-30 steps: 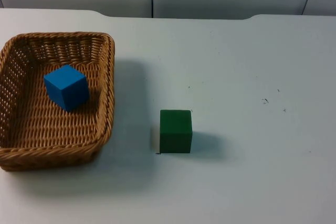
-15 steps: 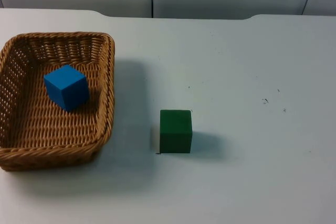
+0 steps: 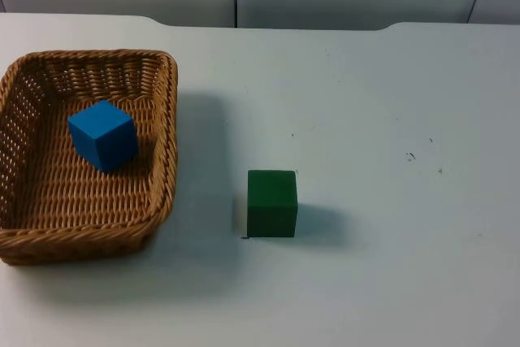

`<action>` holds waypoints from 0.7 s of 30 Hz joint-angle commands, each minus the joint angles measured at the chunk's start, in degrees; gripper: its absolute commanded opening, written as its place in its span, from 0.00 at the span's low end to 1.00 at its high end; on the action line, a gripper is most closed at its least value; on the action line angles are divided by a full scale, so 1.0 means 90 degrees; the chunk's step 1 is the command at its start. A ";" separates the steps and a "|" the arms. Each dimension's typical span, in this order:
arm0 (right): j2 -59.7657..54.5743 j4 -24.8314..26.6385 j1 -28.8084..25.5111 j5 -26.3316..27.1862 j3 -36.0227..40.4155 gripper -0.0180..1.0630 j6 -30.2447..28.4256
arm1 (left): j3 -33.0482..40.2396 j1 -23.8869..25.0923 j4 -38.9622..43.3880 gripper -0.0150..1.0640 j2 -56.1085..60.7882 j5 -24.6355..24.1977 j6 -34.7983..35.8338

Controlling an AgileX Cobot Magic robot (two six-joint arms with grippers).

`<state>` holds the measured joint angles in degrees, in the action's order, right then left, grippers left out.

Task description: Pick up the basket with the left hand and place the blue cube into the basket with the right hand.

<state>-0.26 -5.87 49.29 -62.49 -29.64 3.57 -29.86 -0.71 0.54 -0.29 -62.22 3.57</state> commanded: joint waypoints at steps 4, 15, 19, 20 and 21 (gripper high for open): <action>0.0029 0.0110 0.0000 0.0080 0.0068 0.95 0.0066 | 0.0050 -0.0013 -0.0013 0.99 0.0032 0.0054 0.0056; 0.0029 0.0138 0.0000 0.0080 0.0068 0.95 0.0041 | 0.0050 -0.0013 -0.0013 0.99 0.0032 0.0054 0.0056; 0.0029 0.0153 0.0000 0.0080 0.0068 0.95 -0.0128 | 0.0050 -0.0013 -0.0013 0.99 0.0032 0.0054 0.0056; 0.0029 0.0117 0.0000 0.0080 0.0068 0.95 -0.0166 | 0.0050 -0.0013 -0.0013 0.99 0.0032 0.0054 0.0056; 0.0029 0.0065 0.0000 0.0080 0.0068 0.95 -0.0166 | 0.0050 -0.0013 -0.0013 0.99 0.0032 0.0054 0.0056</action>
<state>-0.26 -4.78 49.29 -62.49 -29.64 2.96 -29.86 -0.71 0.54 -0.29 -62.22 3.57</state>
